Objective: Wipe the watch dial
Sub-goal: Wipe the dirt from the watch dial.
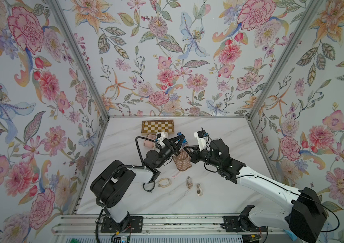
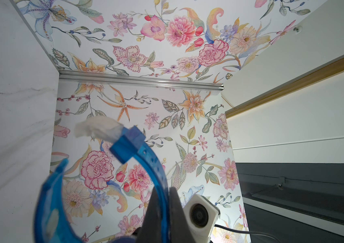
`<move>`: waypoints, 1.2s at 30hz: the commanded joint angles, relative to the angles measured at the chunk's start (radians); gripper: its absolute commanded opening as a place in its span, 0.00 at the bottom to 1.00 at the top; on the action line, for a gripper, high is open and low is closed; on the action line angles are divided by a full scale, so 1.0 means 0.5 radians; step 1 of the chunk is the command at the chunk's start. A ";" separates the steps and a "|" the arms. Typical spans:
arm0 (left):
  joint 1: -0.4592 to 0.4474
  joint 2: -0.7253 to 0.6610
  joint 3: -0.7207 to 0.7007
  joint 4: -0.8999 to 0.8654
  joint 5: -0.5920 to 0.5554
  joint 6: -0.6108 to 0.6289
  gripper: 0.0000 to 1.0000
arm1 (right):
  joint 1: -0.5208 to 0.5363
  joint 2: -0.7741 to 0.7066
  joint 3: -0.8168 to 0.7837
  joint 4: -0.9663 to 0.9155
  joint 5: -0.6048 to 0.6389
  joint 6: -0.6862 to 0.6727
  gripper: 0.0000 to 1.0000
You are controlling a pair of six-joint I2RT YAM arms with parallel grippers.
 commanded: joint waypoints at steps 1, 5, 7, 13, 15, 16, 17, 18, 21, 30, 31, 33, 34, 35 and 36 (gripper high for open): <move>-0.056 0.005 -0.028 0.090 0.128 -0.016 0.00 | 0.015 -0.068 0.092 0.084 0.073 -0.054 0.00; -0.056 -0.015 -0.027 0.079 0.127 -0.015 0.00 | 0.001 -0.003 -0.022 0.157 0.072 -0.014 0.00; -0.056 -0.030 -0.030 0.064 0.129 -0.009 0.00 | 0.001 0.028 -0.061 0.194 0.069 0.009 0.00; -0.056 -0.045 -0.036 0.052 0.124 0.002 0.00 | -0.001 0.021 -0.032 0.177 0.061 -0.001 0.00; -0.057 -0.038 -0.037 0.054 0.122 0.004 0.00 | 0.000 -0.015 0.021 0.127 0.060 -0.018 0.00; -0.056 -0.035 -0.036 0.057 0.121 0.000 0.00 | 0.007 -0.037 0.037 0.113 0.060 -0.026 0.00; -0.056 -0.029 -0.032 0.062 0.119 -0.003 0.00 | 0.012 -0.062 0.054 0.099 0.061 -0.032 0.00; -0.059 -0.024 -0.030 0.066 0.118 -0.007 0.00 | 0.017 -0.087 0.066 0.093 0.067 -0.039 0.00; -0.064 -0.036 -0.031 0.050 0.112 0.002 0.00 | 0.020 -0.106 0.052 0.093 0.087 -0.062 0.00; -0.074 -0.062 -0.023 0.016 0.107 0.018 0.00 | -0.009 -0.008 -0.115 0.205 0.055 0.016 0.00; -0.076 -0.062 -0.025 0.015 0.108 0.018 0.00 | -0.006 -0.022 -0.098 0.200 0.055 0.011 0.00; -0.077 -0.047 -0.019 0.024 0.109 0.015 0.00 | 0.002 -0.061 -0.042 0.155 0.069 -0.019 0.00; -0.080 -0.041 -0.016 0.028 0.107 0.012 0.00 | 0.004 -0.074 -0.014 0.133 0.068 -0.031 0.00; -0.082 -0.037 -0.013 0.034 0.108 0.010 0.00 | 0.007 -0.091 0.009 0.117 0.065 -0.038 0.00; -0.084 -0.037 -0.013 0.036 0.107 0.010 0.00 | 0.012 -0.104 0.024 0.113 0.068 -0.045 0.00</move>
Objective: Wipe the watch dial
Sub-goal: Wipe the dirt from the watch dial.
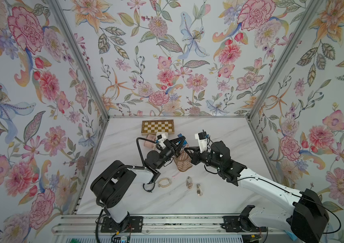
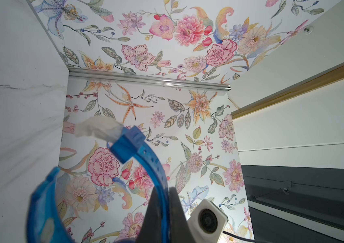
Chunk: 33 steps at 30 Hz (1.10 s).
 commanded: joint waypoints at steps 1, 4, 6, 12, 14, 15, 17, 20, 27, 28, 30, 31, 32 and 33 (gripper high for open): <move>-0.063 -0.033 0.010 0.098 0.107 0.005 0.00 | 0.003 -0.076 0.126 0.056 0.041 -0.033 0.00; -0.065 -0.033 0.006 0.097 0.101 0.007 0.00 | 0.005 -0.066 0.114 0.065 0.057 -0.043 0.00; -0.065 -0.030 0.013 0.100 0.104 0.005 0.00 | -0.007 -0.033 0.057 0.095 0.060 -0.037 0.00; -0.066 -0.039 0.022 0.076 0.110 0.007 0.00 | -0.018 0.032 -0.055 0.184 0.050 0.034 0.00; -0.066 -0.030 0.027 0.079 0.112 0.007 0.00 | -0.017 0.009 -0.017 0.162 0.044 0.023 0.00; -0.068 -0.027 0.028 0.081 0.112 0.006 0.00 | -0.016 -0.005 0.015 0.137 0.044 0.008 0.00; -0.068 -0.029 0.027 0.082 0.110 0.005 0.00 | -0.014 -0.039 0.075 0.090 0.043 -0.019 0.00; -0.068 -0.034 0.023 0.080 0.110 0.006 0.00 | -0.011 -0.076 0.120 0.070 0.045 -0.038 0.00; -0.068 -0.063 0.012 0.064 0.098 -0.006 0.00 | -0.078 -0.024 -0.077 0.172 0.108 0.002 0.00; -0.068 -0.071 0.009 0.057 0.093 -0.012 0.00 | -0.094 -0.027 -0.110 0.187 0.112 0.025 0.00; -0.069 -0.081 -0.012 0.061 0.068 -0.050 0.00 | -0.115 -0.067 -0.159 0.192 0.115 0.067 0.00; -0.068 -0.079 -0.023 0.078 0.050 -0.071 0.00 | -0.115 -0.098 -0.169 0.186 0.115 0.071 0.00; -0.069 -0.075 -0.033 0.099 0.031 -0.103 0.00 | -0.108 -0.138 -0.178 0.173 0.116 0.076 0.00; -0.070 -0.070 -0.044 0.117 0.013 -0.131 0.00 | -0.100 -0.169 -0.181 0.156 0.119 0.082 0.00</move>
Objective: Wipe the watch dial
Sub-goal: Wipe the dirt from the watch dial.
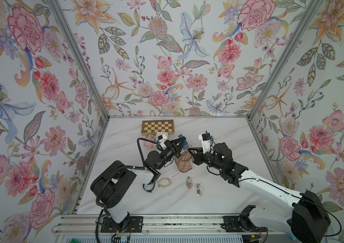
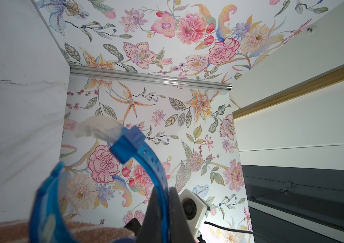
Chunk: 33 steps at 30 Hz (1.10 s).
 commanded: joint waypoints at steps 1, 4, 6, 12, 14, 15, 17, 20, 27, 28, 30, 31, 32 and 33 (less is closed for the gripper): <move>-0.048 -0.057 -0.044 0.145 -0.010 -0.124 0.00 | 0.004 -0.154 -0.014 0.061 0.063 0.044 0.00; -0.048 -0.052 -0.101 0.189 -0.112 -0.224 0.00 | 0.043 -0.279 -0.025 -0.027 0.071 0.047 0.00; -0.048 -0.048 -0.128 0.205 -0.160 -0.264 0.00 | 0.069 -0.363 -0.038 -0.081 0.082 0.053 0.00; -0.049 0.030 -0.095 0.278 -0.190 -0.345 0.00 | 0.146 -0.466 -0.068 -0.173 0.108 0.068 0.00; -0.048 0.039 -0.069 0.284 -0.189 -0.353 0.00 | 0.150 -0.455 -0.078 -0.176 0.111 0.071 0.00; -0.048 0.040 -0.061 0.277 -0.185 -0.350 0.00 | 0.154 -0.448 -0.081 -0.175 0.111 0.072 0.00; -0.048 0.032 -0.047 0.250 -0.173 -0.340 0.00 | 0.159 -0.419 -0.094 -0.145 0.105 0.072 0.00; -0.051 0.021 -0.032 0.221 -0.157 -0.320 0.00 | 0.163 -0.349 -0.096 -0.062 0.080 0.078 0.00; -0.067 0.033 -0.015 0.219 -0.129 -0.304 0.00 | 0.160 -0.163 -0.012 0.079 0.061 0.054 0.00; -0.072 0.035 -0.011 0.218 -0.125 -0.305 0.00 | 0.157 -0.142 0.009 0.089 0.057 0.050 0.00; -0.078 0.040 -0.004 0.229 -0.114 -0.302 0.00 | 0.157 -0.101 0.045 0.096 0.057 0.040 0.00; -0.080 0.043 0.000 0.230 -0.106 -0.301 0.00 | 0.155 -0.088 0.062 0.095 0.064 0.032 0.00; -0.079 0.044 0.004 0.236 -0.097 -0.298 0.00 | 0.148 -0.081 0.073 0.096 0.065 0.029 0.00; -0.080 0.044 0.006 0.239 -0.090 -0.298 0.00 | 0.145 -0.074 0.082 0.099 0.069 0.028 0.00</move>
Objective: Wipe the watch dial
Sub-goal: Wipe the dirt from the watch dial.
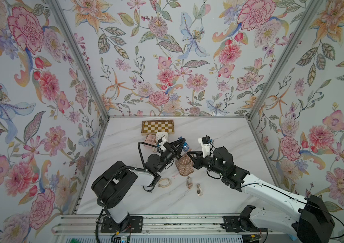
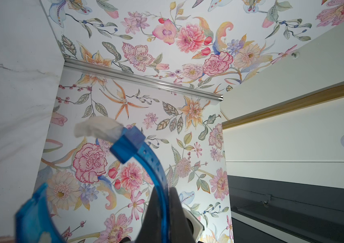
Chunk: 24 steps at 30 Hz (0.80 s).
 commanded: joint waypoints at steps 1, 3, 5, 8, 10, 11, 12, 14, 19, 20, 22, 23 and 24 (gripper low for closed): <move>-0.029 0.023 0.062 0.125 0.074 -0.125 0.00 | -0.016 0.015 0.105 0.127 -0.005 -0.030 0.00; -0.030 0.029 0.066 0.129 0.087 -0.122 0.00 | -0.031 0.015 0.120 0.124 -0.005 -0.030 0.00; -0.034 0.034 0.071 0.142 0.099 -0.123 0.00 | -0.050 0.008 0.130 0.114 -0.006 -0.027 0.00; -0.035 0.040 0.075 0.151 0.121 -0.119 0.00 | -0.073 -0.013 0.137 0.096 0.001 -0.030 0.00; -0.040 0.047 0.071 0.159 0.129 -0.120 0.00 | -0.087 -0.031 0.136 0.087 0.009 -0.030 0.00; -0.042 0.049 0.071 0.163 0.131 -0.119 0.00 | -0.090 -0.040 0.135 0.086 0.013 -0.029 0.00; -0.045 0.054 0.070 0.167 0.131 -0.124 0.00 | -0.091 -0.044 0.133 0.090 0.012 -0.027 0.00; -0.054 0.061 0.082 0.179 0.134 -0.123 0.00 | -0.093 -0.043 0.128 0.089 0.013 -0.025 0.00; -0.064 0.064 0.123 0.166 0.139 -0.116 0.00 | -0.070 0.010 0.081 0.150 -0.021 0.046 0.00; -0.065 0.064 0.132 0.159 0.140 -0.112 0.00 | -0.057 0.025 0.070 0.170 -0.018 0.063 0.00; -0.073 0.064 0.144 0.145 0.142 -0.107 0.00 | -0.014 0.052 0.066 0.213 -0.021 0.092 0.00; -0.076 0.063 0.145 0.142 0.142 -0.104 0.00 | 0.008 0.058 0.076 0.220 -0.014 0.093 0.00; -0.076 0.064 0.148 0.134 0.143 -0.104 0.00 | 0.032 0.062 0.099 0.221 -0.007 0.089 0.00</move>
